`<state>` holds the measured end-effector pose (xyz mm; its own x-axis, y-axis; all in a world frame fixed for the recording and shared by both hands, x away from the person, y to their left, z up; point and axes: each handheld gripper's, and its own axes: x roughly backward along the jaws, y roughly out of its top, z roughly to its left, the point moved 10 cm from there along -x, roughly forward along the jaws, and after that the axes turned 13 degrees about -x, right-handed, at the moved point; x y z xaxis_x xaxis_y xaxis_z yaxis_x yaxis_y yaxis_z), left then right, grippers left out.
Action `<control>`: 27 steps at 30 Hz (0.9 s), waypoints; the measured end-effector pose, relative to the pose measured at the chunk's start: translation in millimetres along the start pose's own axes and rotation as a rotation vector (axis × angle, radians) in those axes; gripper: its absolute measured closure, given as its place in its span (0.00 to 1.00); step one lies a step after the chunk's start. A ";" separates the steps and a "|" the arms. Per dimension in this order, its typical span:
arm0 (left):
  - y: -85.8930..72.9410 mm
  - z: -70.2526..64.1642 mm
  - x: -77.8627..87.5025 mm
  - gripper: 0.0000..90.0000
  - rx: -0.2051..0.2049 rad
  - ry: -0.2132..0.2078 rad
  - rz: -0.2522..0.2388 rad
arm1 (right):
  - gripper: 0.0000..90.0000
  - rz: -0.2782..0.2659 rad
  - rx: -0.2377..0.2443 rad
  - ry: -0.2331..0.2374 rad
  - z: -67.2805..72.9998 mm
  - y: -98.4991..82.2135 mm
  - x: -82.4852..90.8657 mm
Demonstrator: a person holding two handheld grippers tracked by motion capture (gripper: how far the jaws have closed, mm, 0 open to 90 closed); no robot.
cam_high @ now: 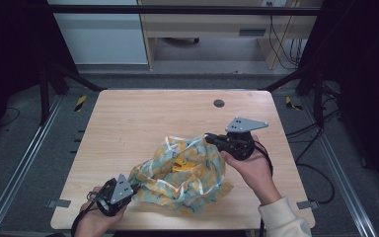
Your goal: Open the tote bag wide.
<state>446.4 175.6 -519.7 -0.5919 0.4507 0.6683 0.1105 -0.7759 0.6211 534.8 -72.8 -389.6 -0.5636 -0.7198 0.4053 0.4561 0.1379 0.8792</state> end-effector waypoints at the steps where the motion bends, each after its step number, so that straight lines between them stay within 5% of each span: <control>1: 3.6 0.3 2.3 0.92 0.012 0.000 -0.026 | 1.00 0.013 0.004 0.002 0.2 -2.5 -2.4; 6: 29.7 3.5 17.9 0.72 0.041 -0.002 -0.134 | 1.00 0.051 0.017 0.005 4.6 -10.1 -11.2; 10: 61.3 2.8 27.2 0.63 0.061 -0.045 -0.231 | 1.00 0.068 0.024 0.004 6.0 -12.0 -18.3; 15: 82.2 -8.7 -6.5 0.50 0.007 -0.114 -0.176 | 1.00 0.070 0.024 0.006 6.3 -10.8 -22.4; 21: 82.1 -17.0 -45.2 0.40 -0.012 -0.169 -0.120 | 1.00 0.068 0.021 0.009 4.6 -9.4 -22.2; 27: 75.1 -15.5 -65.0 0.39 -0.007 -0.190 -0.082 | 1.00 0.069 0.018 0.005 2.1 -10.0 -22.4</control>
<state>480.8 81.2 -522.8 -0.4375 0.5871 0.6811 0.0622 -0.7358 0.6743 541.4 -56.6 -406.9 -0.5273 -0.7117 0.4642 0.4818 0.1996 0.8533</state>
